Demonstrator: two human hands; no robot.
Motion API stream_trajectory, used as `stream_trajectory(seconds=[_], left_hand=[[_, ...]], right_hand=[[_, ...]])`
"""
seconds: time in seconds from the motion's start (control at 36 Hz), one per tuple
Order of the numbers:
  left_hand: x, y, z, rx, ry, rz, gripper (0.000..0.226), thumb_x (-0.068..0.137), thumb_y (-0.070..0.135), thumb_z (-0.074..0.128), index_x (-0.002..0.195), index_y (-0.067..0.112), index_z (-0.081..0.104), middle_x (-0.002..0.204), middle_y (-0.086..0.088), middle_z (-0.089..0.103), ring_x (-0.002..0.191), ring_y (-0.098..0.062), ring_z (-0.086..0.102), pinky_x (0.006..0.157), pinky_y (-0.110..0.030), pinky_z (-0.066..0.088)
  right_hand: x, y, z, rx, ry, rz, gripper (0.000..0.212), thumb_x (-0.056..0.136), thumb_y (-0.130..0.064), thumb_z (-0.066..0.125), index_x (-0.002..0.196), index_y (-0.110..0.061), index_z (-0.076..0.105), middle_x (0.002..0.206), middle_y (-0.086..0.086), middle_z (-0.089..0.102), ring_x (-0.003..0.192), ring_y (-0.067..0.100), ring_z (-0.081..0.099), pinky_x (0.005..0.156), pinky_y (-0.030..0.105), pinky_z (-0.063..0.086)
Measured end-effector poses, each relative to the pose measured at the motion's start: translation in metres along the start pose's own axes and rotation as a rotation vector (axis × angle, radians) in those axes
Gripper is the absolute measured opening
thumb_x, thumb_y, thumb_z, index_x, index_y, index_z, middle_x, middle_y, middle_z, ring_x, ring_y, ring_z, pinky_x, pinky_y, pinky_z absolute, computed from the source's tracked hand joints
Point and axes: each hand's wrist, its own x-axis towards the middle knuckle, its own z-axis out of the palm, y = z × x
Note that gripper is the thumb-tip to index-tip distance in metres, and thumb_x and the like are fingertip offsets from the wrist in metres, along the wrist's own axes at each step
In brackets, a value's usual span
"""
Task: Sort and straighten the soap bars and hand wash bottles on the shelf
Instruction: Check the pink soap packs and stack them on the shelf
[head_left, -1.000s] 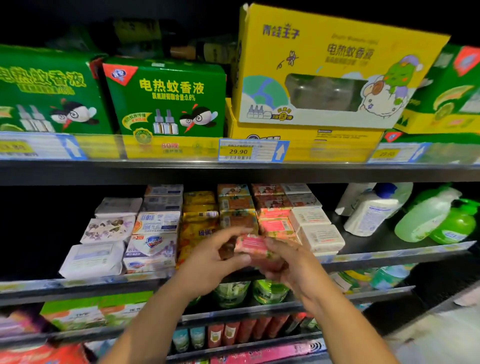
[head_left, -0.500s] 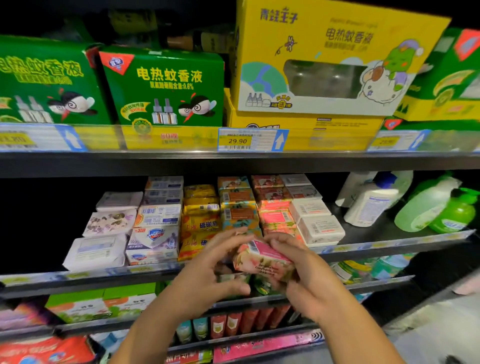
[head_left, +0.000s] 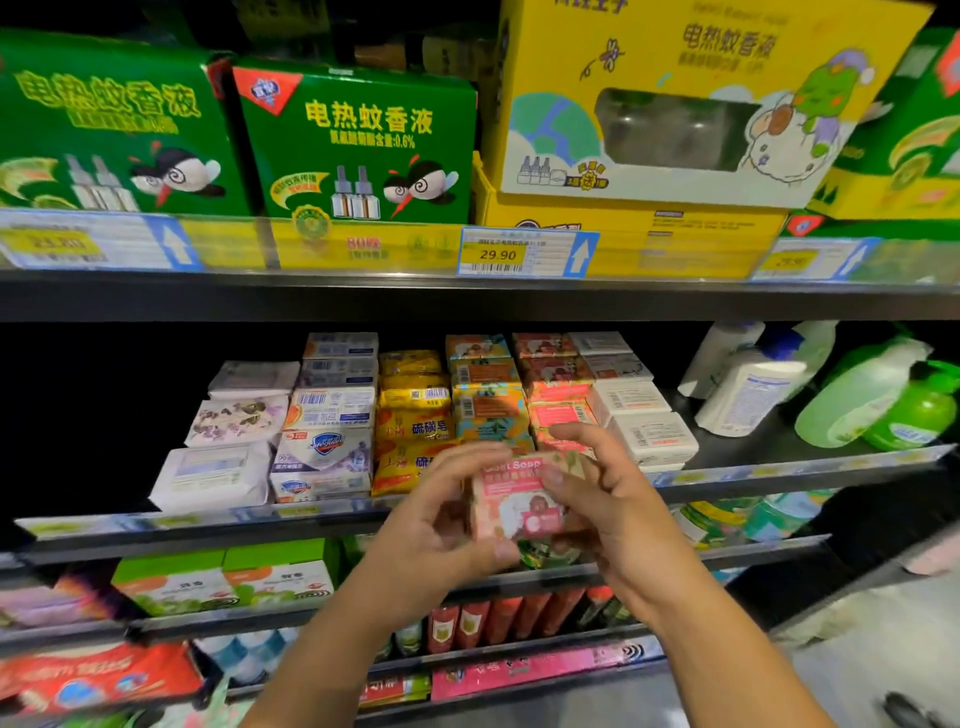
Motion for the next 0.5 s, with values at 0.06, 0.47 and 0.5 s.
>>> stream_trajectory(seconds=[0.06, 0.47, 0.5], left_hand=[[0.001, 0.0, -0.003, 0.105, -0.062, 0.017, 0.062, 0.069, 0.042, 0.088, 0.125, 0.044, 0.061, 0.147, 0.018, 0.039, 0.141, -0.017, 0.04, 0.101, -0.042, 0.051], [0.01, 0.007, 0.019, -0.209, 0.326, -0.075, 0.029, 0.085, 0.034, 0.07, 0.113, 0.041, 0.066, 0.116, 0.004, 0.067, 0.106, -0.023, 0.067, 0.08, -0.041, 0.06], [0.009, 0.007, 0.019, -0.205, 0.282, -0.077, 0.031, 0.085, 0.034, 0.073, 0.115, 0.041, 0.066, 0.116, 0.006, 0.066, 0.105, -0.023, 0.067, 0.077, -0.038, 0.06]], right_hand=[[-0.001, -0.001, 0.0, -0.005, 0.015, 0.018, 0.012, 0.091, -0.021, 0.067, 0.102, -0.028, 0.067, 0.1, 0.003, 0.071, 0.076, 0.019, 0.066, 0.05, 0.029, 0.045], [-0.004, 0.001, -0.003, 0.055, -0.056, 0.075, 0.039, 0.085, -0.017, 0.076, 0.119, -0.005, 0.061, 0.112, 0.013, 0.073, 0.094, 0.022, 0.071, 0.074, 0.027, 0.057], [-0.005, -0.001, -0.003, 0.067, -0.034, 0.067, 0.037, 0.086, -0.015, 0.07, 0.121, -0.008, 0.059, 0.11, 0.01, 0.073, 0.091, 0.021, 0.071, 0.068, 0.027, 0.057]])
